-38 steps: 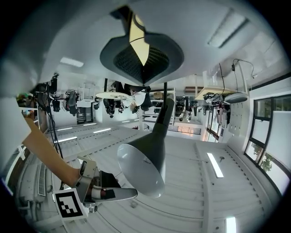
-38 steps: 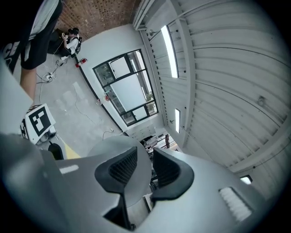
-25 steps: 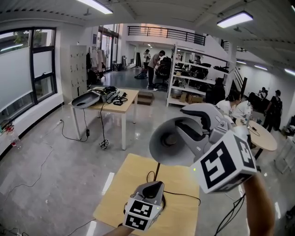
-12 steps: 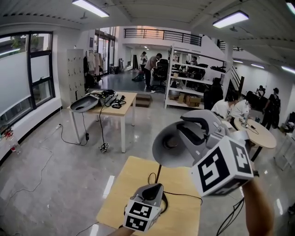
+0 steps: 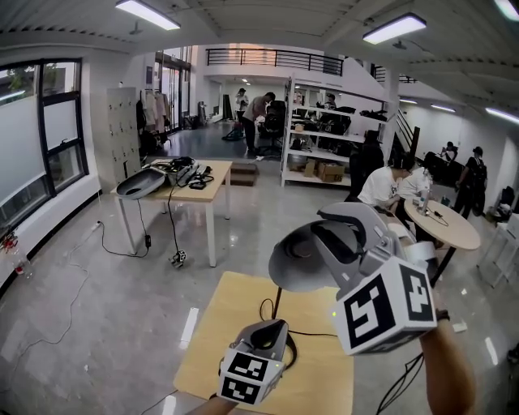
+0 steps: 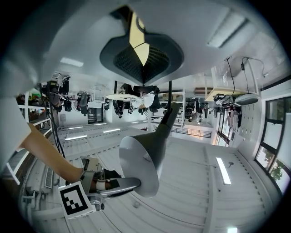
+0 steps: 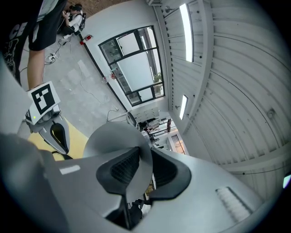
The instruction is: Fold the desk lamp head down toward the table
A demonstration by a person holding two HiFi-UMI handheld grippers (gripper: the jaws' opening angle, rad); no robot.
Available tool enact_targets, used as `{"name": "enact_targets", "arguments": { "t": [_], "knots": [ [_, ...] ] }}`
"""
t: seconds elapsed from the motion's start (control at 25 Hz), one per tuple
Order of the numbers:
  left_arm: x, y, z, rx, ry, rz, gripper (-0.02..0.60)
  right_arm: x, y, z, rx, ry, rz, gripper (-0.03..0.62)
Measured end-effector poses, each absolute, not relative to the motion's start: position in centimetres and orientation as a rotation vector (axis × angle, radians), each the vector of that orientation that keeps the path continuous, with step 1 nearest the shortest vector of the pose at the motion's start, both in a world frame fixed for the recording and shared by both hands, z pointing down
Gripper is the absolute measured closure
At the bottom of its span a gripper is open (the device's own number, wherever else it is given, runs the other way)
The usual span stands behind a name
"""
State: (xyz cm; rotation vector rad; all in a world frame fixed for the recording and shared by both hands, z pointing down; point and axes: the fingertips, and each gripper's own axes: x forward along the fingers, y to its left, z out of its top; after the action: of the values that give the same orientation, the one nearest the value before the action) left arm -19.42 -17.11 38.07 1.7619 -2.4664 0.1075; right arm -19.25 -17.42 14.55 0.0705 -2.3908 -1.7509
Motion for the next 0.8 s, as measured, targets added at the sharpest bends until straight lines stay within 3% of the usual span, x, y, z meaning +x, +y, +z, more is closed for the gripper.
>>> {"name": "enact_targets", "arguments": {
  "t": [0.8],
  "knots": [
    [-18.6,-16.6,36.8,1.793,-2.466,0.09,0.568,-15.3,-17.1,15.9,0.26,-2.4,-1.826,0.513]
  ]
}}
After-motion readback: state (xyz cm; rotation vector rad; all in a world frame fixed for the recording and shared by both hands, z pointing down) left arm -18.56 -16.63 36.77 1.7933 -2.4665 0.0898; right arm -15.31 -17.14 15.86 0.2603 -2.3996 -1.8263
